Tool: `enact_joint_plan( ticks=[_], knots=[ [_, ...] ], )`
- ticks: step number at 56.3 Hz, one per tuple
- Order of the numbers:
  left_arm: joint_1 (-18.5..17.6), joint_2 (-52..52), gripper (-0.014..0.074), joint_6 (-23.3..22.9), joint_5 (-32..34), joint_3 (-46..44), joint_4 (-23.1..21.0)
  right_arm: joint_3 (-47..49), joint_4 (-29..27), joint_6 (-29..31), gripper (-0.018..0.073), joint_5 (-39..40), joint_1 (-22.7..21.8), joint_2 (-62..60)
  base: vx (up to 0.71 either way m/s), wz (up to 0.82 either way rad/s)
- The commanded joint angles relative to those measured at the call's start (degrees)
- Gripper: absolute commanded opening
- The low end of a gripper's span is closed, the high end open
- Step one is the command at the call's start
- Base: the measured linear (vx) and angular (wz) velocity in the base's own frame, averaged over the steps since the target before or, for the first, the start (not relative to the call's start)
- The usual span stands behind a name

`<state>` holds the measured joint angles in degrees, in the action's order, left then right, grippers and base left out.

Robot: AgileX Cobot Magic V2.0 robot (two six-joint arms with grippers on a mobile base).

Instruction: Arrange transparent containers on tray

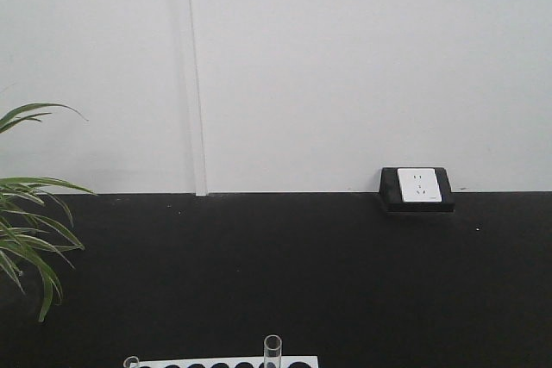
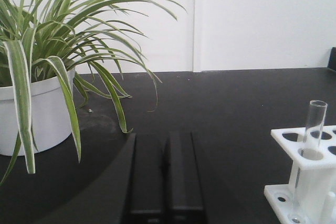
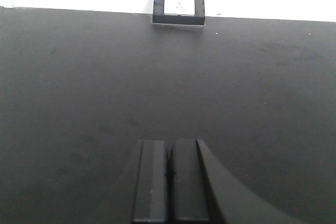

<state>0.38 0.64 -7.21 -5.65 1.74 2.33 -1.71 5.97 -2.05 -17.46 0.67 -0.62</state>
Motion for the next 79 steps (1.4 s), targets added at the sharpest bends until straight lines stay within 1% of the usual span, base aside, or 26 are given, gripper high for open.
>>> enact_joint_plan(
  ticks=[1,46,49,52,55,60,65,70,79],
  knots=[
    [-0.3,1.43,-0.0007,-0.15,4.75,1.91,-0.36,-0.55,0.49,0.3,-0.0011,4.76,-0.04,-0.33,0.0,0.0],
    [-0.3,1.35,-0.0007,-0.15,4.74,1.91,-0.36,-0.55,0.49,0.3,-0.0011,4.76,-0.04,-0.33,0.0,0.0],
    [-0.3,1.35,-0.0007,-0.15,4.74,1.91,-0.36,-0.55,2.13,1.11,-0.0011,4.76,-0.04,-0.34,0.0,0.0],
    [-0.3,1.36,-0.0007,-0.15,4.86,1.91,-0.36,-0.55,5.25,2.42,-0.0011,4.9,-0.04,-0.34,0.0,0.0],
    [-0.3,1.36,-0.0007,-0.15,5.31,1.86,-0.36,-0.55,5.67,2.05,-0.0011,6.05,-0.04,-0.34,0.0,0.0],
    [-0.3,1.36,-0.0007,-0.15,5.31,1.86,-0.36,-0.55,2.74,-0.77,-0.0011,10.18,-0.04,-0.34,0.0,0.0],
    [-0.3,1.36,-0.0007,-0.15,5.65,1.79,-0.36,-0.55,-2.77,-4.85,-0.0011,14.61,-0.04,-0.34,0.0,0.0],
    [-0.3,1.36,-0.0007,-0.27,6.97,1.79,-0.36,-0.55,-7.03,-6.42,-0.0011,17.0,-0.04,-0.34,0.0,0.0],
    [-0.3,1.36,-0.0007,-0.26,11.49,1.41,-0.36,-0.55,-7.65,-6.4,-0.0011,20.77,-0.04,-0.34,0.0,0.0]
  ],
)
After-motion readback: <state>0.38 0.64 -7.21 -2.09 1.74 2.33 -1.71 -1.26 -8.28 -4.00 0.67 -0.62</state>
